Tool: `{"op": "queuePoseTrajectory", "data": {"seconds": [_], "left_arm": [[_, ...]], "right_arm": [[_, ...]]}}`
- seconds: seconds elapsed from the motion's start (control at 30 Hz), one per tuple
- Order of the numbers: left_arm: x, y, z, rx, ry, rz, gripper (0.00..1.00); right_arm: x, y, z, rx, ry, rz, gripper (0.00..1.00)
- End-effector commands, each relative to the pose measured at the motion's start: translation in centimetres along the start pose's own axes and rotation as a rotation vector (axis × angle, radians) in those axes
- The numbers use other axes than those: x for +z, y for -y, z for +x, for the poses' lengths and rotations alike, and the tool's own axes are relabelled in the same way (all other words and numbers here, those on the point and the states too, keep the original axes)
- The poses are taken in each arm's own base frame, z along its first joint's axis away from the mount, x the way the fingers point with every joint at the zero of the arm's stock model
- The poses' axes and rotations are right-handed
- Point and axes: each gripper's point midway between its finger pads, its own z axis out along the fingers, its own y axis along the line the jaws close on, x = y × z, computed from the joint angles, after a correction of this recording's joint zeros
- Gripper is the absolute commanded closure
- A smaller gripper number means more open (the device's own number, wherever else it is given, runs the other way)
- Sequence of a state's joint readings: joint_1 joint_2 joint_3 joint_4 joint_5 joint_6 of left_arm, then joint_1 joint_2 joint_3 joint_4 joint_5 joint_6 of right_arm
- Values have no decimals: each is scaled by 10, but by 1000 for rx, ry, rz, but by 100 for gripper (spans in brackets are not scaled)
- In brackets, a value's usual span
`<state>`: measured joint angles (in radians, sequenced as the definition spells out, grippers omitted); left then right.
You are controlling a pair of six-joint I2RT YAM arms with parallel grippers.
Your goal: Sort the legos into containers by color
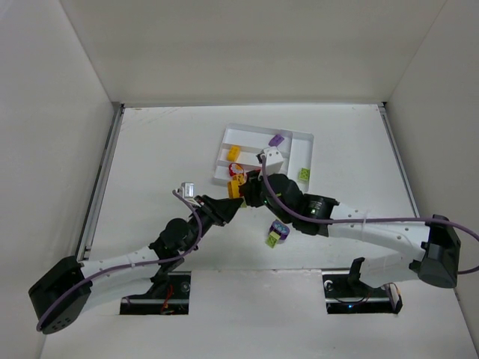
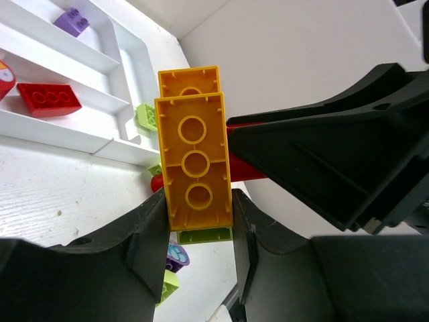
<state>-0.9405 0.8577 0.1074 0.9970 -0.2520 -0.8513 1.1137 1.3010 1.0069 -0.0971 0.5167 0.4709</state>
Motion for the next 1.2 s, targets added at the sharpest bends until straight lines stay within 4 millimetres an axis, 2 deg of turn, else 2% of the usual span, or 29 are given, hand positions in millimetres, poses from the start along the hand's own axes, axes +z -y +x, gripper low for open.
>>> {"op": "queuePoseTrajectory", "data": {"seconds": [0.0,0.2,0.33,0.6,0.8,0.97,1.17], "left_arm": [[2,39,-33,-51,104,115,87],[-1,44,-39,-68,121,134,87],[0,43,-39,-65,118,127,87],[2,45,-41,-56,113,129,86],[6,46,-31,-63,74,147,85],[5,49,-31,-77,68,167,85],[3,49,-31,-96,59,172,84]], "right_arm": [[-7,-1,-19,35,53,-16,75],[-8,25,-25,74,74,3,75],[0,46,-31,103,100,33,75],[52,112,-13,244,114,102,74],[84,154,-14,349,119,133,74],[100,173,4,407,79,169,73],[110,176,21,461,50,148,68]]}}
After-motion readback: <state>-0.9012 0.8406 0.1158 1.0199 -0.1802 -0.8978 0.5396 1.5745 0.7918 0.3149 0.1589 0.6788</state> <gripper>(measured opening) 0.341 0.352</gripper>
